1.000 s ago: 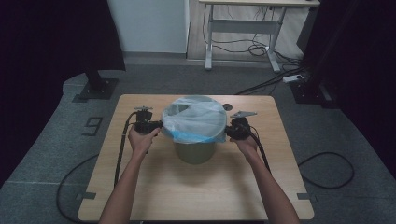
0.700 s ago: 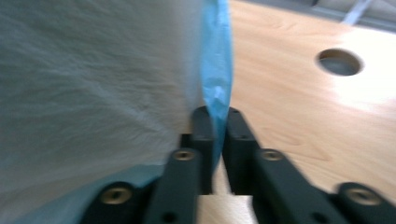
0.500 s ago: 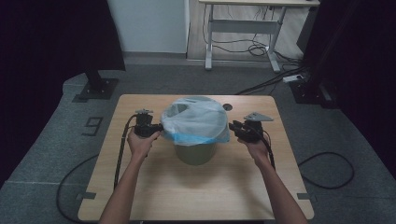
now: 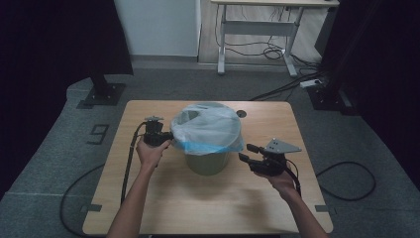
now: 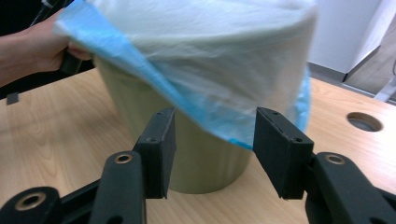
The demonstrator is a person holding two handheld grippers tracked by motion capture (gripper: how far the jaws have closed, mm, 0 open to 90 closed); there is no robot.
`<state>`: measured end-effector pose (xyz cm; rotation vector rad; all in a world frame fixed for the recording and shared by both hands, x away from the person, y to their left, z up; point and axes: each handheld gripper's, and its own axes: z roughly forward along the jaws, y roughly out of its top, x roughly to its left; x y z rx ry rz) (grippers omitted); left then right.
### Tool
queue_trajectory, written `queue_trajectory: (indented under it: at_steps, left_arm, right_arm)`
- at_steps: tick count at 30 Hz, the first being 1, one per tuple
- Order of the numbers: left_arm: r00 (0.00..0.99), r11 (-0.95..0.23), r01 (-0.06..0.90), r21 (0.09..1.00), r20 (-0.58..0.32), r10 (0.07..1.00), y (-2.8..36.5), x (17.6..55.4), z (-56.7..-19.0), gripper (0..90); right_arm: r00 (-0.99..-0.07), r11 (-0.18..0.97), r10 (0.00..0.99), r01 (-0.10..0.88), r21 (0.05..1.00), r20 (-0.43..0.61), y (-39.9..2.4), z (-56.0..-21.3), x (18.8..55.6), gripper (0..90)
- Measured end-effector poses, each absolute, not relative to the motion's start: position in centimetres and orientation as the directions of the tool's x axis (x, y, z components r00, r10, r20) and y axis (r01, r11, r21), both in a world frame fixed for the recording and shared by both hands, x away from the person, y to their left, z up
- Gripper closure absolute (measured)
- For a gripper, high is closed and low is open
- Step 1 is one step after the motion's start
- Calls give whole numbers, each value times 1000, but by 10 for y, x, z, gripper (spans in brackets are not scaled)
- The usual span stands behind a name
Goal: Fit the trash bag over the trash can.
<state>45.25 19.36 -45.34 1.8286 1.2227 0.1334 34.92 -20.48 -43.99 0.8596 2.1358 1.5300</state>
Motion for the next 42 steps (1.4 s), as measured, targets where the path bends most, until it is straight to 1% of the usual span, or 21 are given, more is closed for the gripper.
queue_trajectory:
  at_steps: [3,5,6,7,8,9,10,11,13,14,18,25,30,33,37,42]
  left_arm:
    - [504,-100,682,724,-367,782,194,452,-452,875]
    - [504,-100,682,725,-366,783,195,452,-452,875]
    - [503,-100,681,725,-364,784,195,451,-452,875]
    - [503,-99,680,726,-364,784,195,451,-452,875]
    - [504,-100,679,727,-362,784,196,451,-451,875]
    - [504,-100,679,728,-362,785,196,451,-451,875]
    - [505,-102,678,728,-359,785,196,451,-451,875]
    - [505,-102,677,729,-358,785,196,451,-450,875]
    - [505,-101,674,732,-357,786,197,450,-449,876]
    - [507,-103,672,733,-354,786,198,450,-449,876]
    - [513,-110,673,731,-355,782,198,449,-449,878]
    - [508,-104,681,725,-365,780,203,446,-455,880]
    - [500,-109,691,715,-363,786,205,445,-459,881]
    - [496,-115,699,706,-363,789,204,446,-463,880]
    - [495,-132,718,684,-368,787,200,449,-470,879]
    - [505,-150,726,671,-372,779,193,449,-476,876]
  right_arm:
    - [-744,232,668,251,940,34,-196,-443,349,454]
    - [-737,246,676,234,941,7,-189,-444,350,452]
    - [-734,261,679,219,940,-17,-185,-444,350,456]
    - [-730,272,682,210,939,-34,-181,-444,350,482]
    - [-724,285,688,198,938,-56,-177,-444,350,529]
    - [-719,293,691,191,937,-70,-173,-444,350,596]
    - [-720,296,690,187,937,-74,-170,-444,350,706]
    - [-728,295,682,184,937,-72,-169,-445,350,768]
    - [-735,284,675,172,943,-69,-167,-446,349,867]
    - [-737,281,673,165,945,-72,-168,-446,349,881]
    - [-758,284,650,168,944,-61,-170,-455,344,887]
    - [-805,335,593,225,915,-19,-167,-492,335,888]
    - [-797,375,605,291,880,5,-168,-520,340,888]
    - [-781,354,622,350,867,62,-175,-534,346,887]
    - [-759,285,631,421,861,162,-186,-542,351,887]
    - [-753,291,635,437,851,170,-193,-547,352,887]
